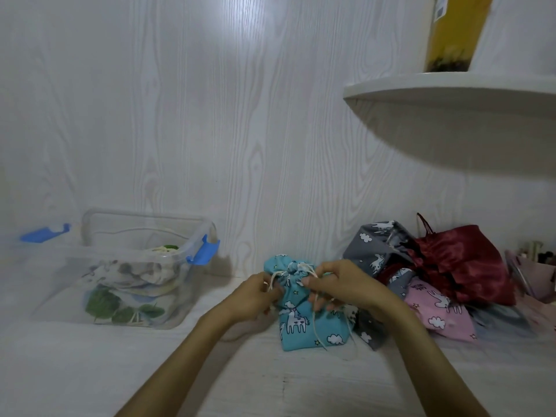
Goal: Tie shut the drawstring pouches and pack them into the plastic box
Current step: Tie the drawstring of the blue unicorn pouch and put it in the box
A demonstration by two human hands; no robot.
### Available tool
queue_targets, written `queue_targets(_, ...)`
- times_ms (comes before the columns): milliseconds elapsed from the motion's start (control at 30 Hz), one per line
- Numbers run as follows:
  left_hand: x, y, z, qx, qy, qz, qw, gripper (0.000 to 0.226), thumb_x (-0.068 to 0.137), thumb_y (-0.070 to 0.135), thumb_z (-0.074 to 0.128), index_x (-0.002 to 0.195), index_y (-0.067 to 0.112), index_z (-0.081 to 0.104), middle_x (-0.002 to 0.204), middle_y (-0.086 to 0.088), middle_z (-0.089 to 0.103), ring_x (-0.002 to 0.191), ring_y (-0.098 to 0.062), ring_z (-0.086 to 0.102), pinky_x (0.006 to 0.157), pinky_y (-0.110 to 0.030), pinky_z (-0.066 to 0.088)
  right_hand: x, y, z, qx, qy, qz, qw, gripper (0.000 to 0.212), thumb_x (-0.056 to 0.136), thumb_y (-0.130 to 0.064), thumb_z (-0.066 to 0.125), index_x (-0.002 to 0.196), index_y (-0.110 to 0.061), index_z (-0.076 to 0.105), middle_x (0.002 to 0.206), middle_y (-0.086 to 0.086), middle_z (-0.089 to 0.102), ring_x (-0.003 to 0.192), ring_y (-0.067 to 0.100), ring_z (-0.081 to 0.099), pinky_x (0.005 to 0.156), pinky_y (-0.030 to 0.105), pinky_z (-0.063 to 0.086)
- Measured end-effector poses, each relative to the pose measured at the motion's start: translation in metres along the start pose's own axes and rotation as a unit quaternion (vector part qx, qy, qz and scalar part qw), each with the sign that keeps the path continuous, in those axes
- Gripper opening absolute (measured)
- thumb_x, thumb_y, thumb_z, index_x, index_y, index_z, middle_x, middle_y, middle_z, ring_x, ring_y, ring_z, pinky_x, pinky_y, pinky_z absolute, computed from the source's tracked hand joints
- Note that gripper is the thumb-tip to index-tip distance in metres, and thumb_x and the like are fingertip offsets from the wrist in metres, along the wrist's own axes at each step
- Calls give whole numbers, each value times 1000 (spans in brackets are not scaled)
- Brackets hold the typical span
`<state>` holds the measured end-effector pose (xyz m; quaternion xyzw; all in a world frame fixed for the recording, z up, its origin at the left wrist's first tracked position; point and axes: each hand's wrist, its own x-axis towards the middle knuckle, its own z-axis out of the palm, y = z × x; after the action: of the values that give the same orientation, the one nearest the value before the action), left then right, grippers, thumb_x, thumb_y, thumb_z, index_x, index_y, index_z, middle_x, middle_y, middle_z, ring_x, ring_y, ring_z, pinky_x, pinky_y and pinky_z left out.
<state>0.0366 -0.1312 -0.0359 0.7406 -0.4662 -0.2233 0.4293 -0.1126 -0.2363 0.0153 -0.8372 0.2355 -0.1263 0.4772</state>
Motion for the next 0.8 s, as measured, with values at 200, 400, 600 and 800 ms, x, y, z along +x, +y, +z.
queue_targets(200,-11,19,-24,-43,36,52,997,34,100,36,36,77,18,53,67,7,38,57,-6,34,48,-13,31,0,3,-8,-6,122,-60,991,34,91,-41,55,66,-18,60,48,-3,33,44,10,31,43,12,27)
queue_targets(400,-6,25,-24,-53,202,122,970,37,97,35,47,64,21,58,38,10,26,43,-4,25,56,-28,26,4,9,-26,113,152,-50,981,31,90,-30,59,65,-13,56,48,-5,32,44,10,28,42,17,30)
queue_targets(600,-7,24,-30,6,211,136,968,38,97,35,47,61,23,56,37,9,27,37,-6,26,47,-24,23,-4,14,-43,191,146,-16,971,28,90,-19,60,65,-7,56,47,-3,29,36,5,28,36,13,32)
queue_targets(800,-16,31,-32,156,151,124,968,38,98,42,39,71,24,59,50,8,36,44,-4,30,46,-18,24,3,11,-29,-46,278,-27,959,27,90,-34,59,72,-15,65,75,5,63,54,6,48,54,21,37)
